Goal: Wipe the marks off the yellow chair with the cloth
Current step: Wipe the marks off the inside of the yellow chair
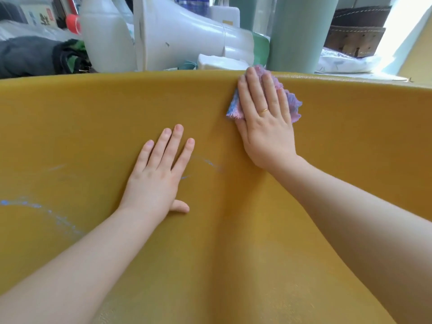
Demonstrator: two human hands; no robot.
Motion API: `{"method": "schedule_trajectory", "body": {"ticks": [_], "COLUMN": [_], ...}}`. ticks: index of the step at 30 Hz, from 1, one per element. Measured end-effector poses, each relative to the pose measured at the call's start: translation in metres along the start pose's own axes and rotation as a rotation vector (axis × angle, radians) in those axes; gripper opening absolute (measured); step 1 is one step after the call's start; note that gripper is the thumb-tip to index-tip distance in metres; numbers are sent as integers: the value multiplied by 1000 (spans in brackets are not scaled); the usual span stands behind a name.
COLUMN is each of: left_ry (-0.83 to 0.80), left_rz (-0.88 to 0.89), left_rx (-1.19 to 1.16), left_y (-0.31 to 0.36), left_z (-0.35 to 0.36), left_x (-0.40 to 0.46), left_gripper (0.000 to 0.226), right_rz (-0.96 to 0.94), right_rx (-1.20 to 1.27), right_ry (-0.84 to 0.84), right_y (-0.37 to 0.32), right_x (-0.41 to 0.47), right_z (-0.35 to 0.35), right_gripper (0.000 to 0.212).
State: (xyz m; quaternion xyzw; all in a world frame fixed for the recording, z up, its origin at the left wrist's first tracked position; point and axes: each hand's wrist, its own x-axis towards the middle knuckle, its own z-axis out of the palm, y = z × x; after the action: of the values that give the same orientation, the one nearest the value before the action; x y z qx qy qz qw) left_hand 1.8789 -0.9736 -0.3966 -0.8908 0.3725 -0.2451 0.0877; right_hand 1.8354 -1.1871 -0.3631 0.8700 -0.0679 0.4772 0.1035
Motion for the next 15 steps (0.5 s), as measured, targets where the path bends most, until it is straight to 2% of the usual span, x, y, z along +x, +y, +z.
{"method": "schedule_trajectory", "body": {"ticks": [4,10,13,15], "left_ry": [24,32,-39,-54], "left_rz": [-12,-29,21,20], "left_rx": [1,22,-12,2], "left_y": [-1,3,8,10], "left_z": [4,-4,-8,-10], "left_x": [2,0,-2,-1], "left_gripper": [148,147,136,129], "right_rz": [96,-160,-259,-270], "right_rx": [58,92,124,129], "right_ry": [-19,-321,-488,-539], "right_y": [-16,-49,-70,-72], "right_x": [-7,-96,-150,-164], "right_z": [4,0,-13,-19], "right_gripper": [54,54,52,52]}}
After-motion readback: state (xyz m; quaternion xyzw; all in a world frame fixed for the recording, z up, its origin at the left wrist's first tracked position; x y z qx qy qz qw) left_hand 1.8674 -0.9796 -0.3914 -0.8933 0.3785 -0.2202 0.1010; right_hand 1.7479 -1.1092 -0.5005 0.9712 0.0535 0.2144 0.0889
